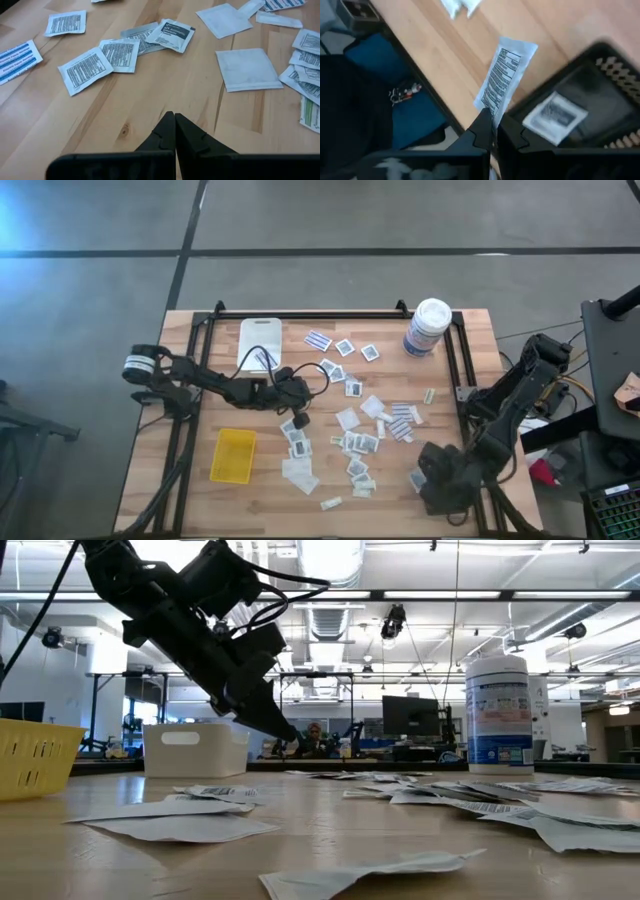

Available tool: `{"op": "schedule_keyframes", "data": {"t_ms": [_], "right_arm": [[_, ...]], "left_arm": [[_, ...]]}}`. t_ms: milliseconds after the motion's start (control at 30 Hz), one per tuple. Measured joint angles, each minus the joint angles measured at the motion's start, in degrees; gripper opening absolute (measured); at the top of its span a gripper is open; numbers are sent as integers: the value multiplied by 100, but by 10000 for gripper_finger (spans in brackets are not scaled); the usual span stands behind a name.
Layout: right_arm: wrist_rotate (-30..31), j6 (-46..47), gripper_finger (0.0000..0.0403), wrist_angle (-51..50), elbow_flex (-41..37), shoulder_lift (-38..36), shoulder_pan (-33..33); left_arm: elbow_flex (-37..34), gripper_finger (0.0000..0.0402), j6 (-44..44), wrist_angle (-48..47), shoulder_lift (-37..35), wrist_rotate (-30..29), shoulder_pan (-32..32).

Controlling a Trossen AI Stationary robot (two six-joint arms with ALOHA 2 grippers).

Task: Pick & Place First Aid Supplies
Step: Put the towelette pack into the black bin

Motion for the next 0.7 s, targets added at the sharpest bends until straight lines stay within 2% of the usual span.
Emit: {"op": "schedule_keyframes", "data": {"t_ms": [133,367,700], "right_arm": [[-9,465,8,-87,0,80,378],[-9,1886,8,-577,-47,81,829],[-4,2329,8,-637,-97,83,814]], "left_arm": [[0,0,56,10,-2,0,0],[0,0,68,28,-2,1,2],[0,0,79,45,-2,0,2]]}}
